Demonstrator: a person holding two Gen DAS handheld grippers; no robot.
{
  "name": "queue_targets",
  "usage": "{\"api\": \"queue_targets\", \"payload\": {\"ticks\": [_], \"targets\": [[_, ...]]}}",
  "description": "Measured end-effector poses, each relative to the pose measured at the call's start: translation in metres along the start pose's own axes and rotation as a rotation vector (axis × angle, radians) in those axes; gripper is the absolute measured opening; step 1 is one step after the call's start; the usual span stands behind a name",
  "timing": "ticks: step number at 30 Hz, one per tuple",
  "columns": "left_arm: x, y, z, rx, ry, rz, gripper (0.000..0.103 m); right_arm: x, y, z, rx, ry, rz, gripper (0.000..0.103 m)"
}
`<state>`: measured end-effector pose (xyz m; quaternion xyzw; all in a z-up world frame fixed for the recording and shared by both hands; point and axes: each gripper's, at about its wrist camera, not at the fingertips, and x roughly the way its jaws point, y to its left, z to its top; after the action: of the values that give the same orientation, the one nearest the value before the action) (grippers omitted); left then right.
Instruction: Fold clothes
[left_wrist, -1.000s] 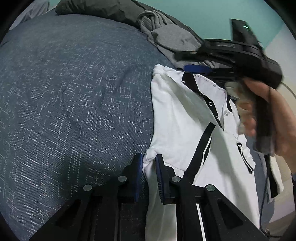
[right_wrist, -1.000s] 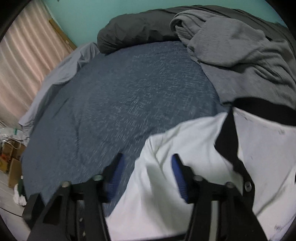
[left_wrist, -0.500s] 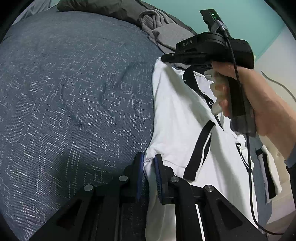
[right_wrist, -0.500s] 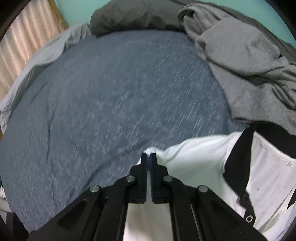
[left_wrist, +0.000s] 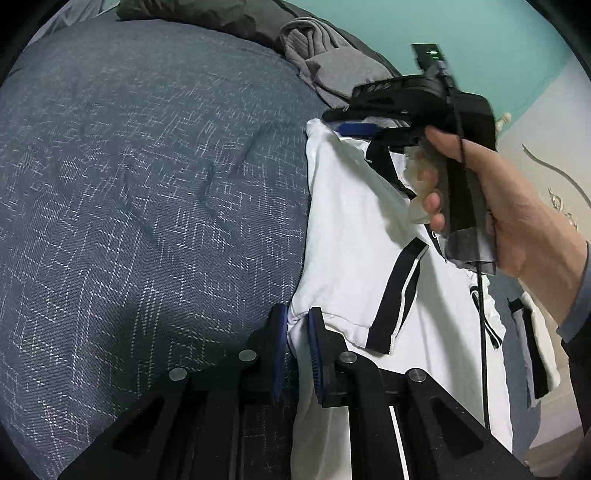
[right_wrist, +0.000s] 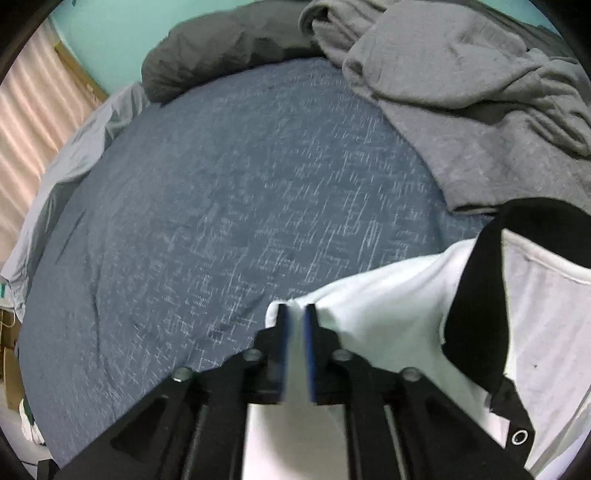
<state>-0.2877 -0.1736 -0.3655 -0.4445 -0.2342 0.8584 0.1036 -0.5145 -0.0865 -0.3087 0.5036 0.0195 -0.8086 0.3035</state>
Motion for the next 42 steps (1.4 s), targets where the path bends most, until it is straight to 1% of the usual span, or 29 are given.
{"api": "queue_targets", "payload": {"ticks": [1,3,7,15,19,20,21,22,25,28,32,36,39,41,42], "targets": [[0.001,0.0,0.001,-0.001,0.0,0.0,0.012,-0.006,-0.001,0.001,0.0,-0.023,0.009,0.031],[0.0,0.0,0.001,-0.003,0.0,-0.001,0.012,-0.021,-0.001,0.001,-0.006,-0.065,0.034,0.035],[-0.001,-0.002,0.003,-0.008,-0.001,-0.003,0.013,-0.048,-0.01,-0.008,-0.017,-0.093,0.054,0.035],[-0.022,-0.003,0.005,-0.006,-0.014,0.008,0.013,-0.139,-0.055,-0.078,0.043,-0.108,0.084,0.035],[-0.043,-0.005,0.001,-0.003,-0.012,0.014,0.013,-0.196,-0.088,-0.137,0.118,-0.102,0.105,0.036],[-0.048,-0.006,0.0,-0.005,-0.012,0.013,0.013,-0.213,-0.097,-0.155,0.136,-0.101,0.11,0.037],[-0.054,-0.007,-0.003,-0.005,-0.009,0.015,0.013,-0.228,-0.105,-0.172,0.149,-0.099,0.11,0.044],[-0.061,-0.008,-0.008,-0.004,-0.004,0.018,0.013,-0.241,-0.113,-0.189,0.156,-0.092,0.101,0.048],[-0.08,-0.011,-0.023,0.002,0.013,0.032,0.013,-0.279,-0.134,-0.244,0.174,-0.06,0.063,0.049],[-0.098,-0.015,-0.044,0.025,0.052,0.052,0.013,-0.308,-0.152,-0.292,0.205,-0.029,0.03,0.049],[-0.121,-0.02,-0.077,0.056,0.12,0.064,0.013,-0.34,-0.175,-0.353,0.3,-0.007,0.037,0.049],[-0.14,-0.023,-0.11,0.073,0.186,0.076,0.013,-0.362,-0.18,-0.404,0.334,0.022,0.027,0.054],[-0.153,-0.025,-0.132,0.084,0.23,0.083,0.013,-0.372,-0.176,-0.433,0.341,0.061,0.028,0.055],[-0.164,-0.025,-0.145,0.078,0.25,0.072,0.014,-0.378,-0.172,-0.448,0.337,0.075,0.023,0.055],[-0.169,-0.025,-0.15,0.077,0.258,0.07,0.016,-0.382,-0.169,-0.455,0.337,0.079,0.025,0.055]]}}
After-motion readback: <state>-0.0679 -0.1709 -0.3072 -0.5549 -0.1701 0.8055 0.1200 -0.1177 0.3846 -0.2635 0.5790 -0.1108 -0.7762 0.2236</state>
